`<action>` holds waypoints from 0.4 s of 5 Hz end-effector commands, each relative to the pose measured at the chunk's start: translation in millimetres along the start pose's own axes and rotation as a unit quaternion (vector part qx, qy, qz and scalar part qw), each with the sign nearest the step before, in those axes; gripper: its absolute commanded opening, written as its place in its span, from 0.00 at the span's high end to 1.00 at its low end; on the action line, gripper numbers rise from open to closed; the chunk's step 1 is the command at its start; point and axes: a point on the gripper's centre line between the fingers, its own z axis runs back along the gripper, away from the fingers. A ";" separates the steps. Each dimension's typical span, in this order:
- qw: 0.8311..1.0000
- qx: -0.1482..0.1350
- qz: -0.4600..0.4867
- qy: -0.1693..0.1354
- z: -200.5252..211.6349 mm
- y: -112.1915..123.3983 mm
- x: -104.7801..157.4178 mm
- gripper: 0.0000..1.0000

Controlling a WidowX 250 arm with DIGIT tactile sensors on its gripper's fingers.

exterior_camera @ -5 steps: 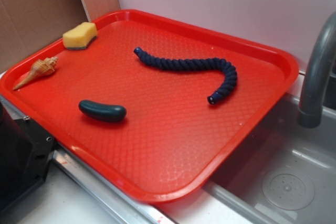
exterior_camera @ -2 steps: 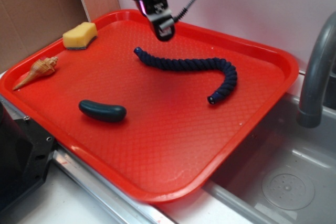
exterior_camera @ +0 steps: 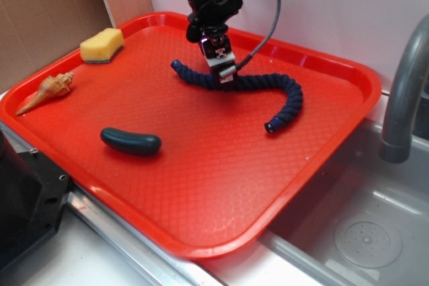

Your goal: Grab the blue rope.

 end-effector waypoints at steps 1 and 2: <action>0.997 0.009 -0.077 -0.014 18.0 -48.8 0.2 0.00; 0.996 0.005 -0.083 0.007 4.6 -47.4 10.5 0.00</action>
